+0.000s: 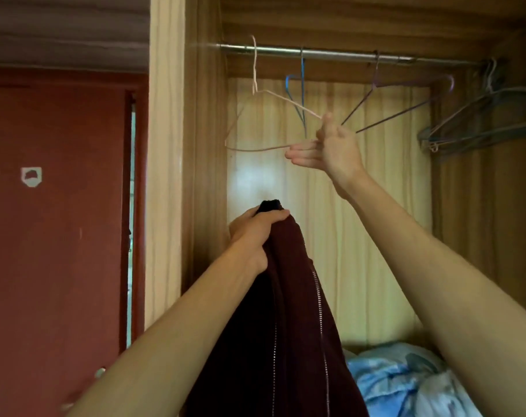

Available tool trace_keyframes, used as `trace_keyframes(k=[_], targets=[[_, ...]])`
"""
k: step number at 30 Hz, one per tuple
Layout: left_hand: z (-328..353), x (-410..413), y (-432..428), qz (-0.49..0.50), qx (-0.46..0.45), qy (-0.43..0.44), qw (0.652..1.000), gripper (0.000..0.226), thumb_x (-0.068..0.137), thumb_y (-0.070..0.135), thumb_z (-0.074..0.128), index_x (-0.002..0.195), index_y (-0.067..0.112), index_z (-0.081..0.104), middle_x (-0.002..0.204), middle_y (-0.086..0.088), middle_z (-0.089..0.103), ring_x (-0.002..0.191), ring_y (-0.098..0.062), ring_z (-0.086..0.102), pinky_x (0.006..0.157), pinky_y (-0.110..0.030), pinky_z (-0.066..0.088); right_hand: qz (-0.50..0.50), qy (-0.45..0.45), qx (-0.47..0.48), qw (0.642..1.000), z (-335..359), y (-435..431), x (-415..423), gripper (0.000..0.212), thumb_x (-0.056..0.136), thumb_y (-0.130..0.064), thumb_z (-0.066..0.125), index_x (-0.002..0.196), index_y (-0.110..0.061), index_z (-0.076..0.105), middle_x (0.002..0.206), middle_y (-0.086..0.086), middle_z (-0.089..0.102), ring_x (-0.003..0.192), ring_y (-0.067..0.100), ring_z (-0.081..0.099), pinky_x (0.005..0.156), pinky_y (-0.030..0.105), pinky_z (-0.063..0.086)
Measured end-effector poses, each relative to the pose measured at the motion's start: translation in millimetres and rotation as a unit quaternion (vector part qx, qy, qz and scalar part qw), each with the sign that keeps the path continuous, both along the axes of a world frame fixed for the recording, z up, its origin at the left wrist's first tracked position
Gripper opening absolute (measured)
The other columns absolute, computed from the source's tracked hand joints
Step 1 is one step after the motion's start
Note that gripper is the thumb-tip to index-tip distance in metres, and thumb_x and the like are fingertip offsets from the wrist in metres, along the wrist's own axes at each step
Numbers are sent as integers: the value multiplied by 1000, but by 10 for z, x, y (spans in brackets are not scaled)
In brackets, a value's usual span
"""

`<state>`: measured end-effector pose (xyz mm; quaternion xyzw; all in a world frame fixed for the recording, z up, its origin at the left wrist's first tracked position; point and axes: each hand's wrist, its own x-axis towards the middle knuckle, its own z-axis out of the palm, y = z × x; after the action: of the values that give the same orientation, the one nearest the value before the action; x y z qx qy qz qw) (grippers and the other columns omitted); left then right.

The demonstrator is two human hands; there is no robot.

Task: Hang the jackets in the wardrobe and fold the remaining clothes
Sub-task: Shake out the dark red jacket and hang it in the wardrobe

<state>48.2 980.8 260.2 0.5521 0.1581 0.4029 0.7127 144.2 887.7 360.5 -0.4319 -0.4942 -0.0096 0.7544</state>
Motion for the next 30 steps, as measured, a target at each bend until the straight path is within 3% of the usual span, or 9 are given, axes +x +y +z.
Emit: trace_keyframes(k=[5,8,10,14,17,19,25,28,30], targets=[[-510,125,-251,-65,7,35,997,78,49,35,100,119,15,71,105,-14,76,95,-32,74,84,-50,59,-15,62,-35,997,-1040,-764,105,43,106,-42,36,78,-10,43,72,24,72,60,32,72,51,33,59],[-699,87,-461,-87,-6,57,995,94,37,61,94,119,21,72,108,-7,74,93,-25,74,81,-42,60,-14,121,-59,991,-1636,-1220,163,47,105,-37,39,68,-8,46,67,28,68,46,29,66,43,32,56],[-737,26,-582,-80,-9,77,994,85,46,75,81,114,25,74,112,-5,66,92,-22,68,73,-37,56,-3,168,-74,983,-1978,-1497,179,52,104,-35,41,59,-9,43,64,31,65,40,29,61,39,31,54],[-843,-52,-1021,-64,22,126,990,57,69,67,77,105,23,79,121,-8,65,110,-28,63,97,-44,52,35,287,-24,957,-2421,-2023,206,59,106,-33,34,49,-17,37,55,26,60,35,25,53,40,22,47],[-1214,79,-1498,-48,108,166,979,45,83,55,72,119,28,68,115,10,63,100,-9,59,78,-21,48,34,317,-11,948,-2602,-2407,202,63,104,-32,28,42,-22,38,53,22,58,35,25,50,40,21,44],[-1619,219,-1802,-40,164,202,965,35,87,58,65,106,30,66,106,14,61,93,-2,54,73,-20,39,15,319,-54,946,-2784,-2672,173,57,104,-31,30,50,-17,36,53,25,57,34,25,49,38,22,43],[-2554,419,-2346,-45,227,288,929,52,87,60,63,83,9,71,76,-1,59,71,-11,53,53,-17,33,-2,330,-158,930,-3487,-3514,11,46,91,-33,45,48,-17,38,58,29,58,35,30,52,39,30,45],[-2749,411,-2605,-47,294,279,913,46,81,44,77,62,4,63,54,1,48,50,-3,45,47,-17,32,20,336,-235,912,-3723,-3905,-27,51,88,-43,47,48,-12,39,68,28,63,49,34,58,52,34,51],[-2780,396,-2762,-44,328,268,905,41,80,32,81,55,9,57,46,5,42,41,-2,41,45,-16,31,-22,274,-352,895,-3891,-4126,14,74,95,-59,40,58,3,56,87,19,72,77,30,70,72,38,57]])
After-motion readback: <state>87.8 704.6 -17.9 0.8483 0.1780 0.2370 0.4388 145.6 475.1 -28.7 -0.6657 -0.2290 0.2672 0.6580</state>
